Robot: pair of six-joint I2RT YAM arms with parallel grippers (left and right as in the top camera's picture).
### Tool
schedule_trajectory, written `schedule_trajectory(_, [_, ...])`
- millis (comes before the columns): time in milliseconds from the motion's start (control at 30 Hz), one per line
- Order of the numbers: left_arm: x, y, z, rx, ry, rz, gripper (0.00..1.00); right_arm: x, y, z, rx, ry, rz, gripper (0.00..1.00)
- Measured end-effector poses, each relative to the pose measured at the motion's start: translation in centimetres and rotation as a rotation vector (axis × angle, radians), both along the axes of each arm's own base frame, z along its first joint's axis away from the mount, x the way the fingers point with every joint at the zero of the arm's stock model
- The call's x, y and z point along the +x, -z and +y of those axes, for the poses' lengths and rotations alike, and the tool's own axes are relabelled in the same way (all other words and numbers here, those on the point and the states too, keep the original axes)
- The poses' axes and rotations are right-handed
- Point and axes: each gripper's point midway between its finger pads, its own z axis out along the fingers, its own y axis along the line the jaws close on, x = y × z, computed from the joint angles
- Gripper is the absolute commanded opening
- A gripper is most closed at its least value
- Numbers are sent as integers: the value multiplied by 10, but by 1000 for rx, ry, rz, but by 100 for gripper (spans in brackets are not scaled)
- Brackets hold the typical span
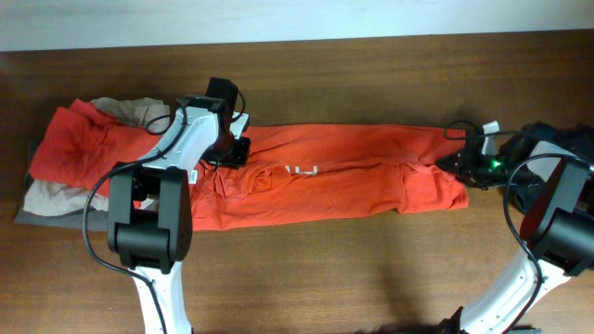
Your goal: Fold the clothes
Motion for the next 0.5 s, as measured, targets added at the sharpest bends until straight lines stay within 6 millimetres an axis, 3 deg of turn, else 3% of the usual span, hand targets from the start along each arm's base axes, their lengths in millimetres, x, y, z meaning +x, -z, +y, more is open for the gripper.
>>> schedule_trajectory(100, [0, 0, 0, 0, 0, 0, 21, -4, -4, -4, 24, 15, 55, 56])
schedule_trajectory(267, [0, 0, 0, 0, 0, 0, 21, -2, -13, -26, -70, 15, 130, 86])
schedule_trajectory(400, [0, 0, 0, 0, 0, 0, 20, -2, -14, -51, -229, -8, 169, 86])
schedule_trajectory(500, [0, 0, 0, 0, 0, 0, 20, -4, -12, -57, -274, -29, 171, 83])
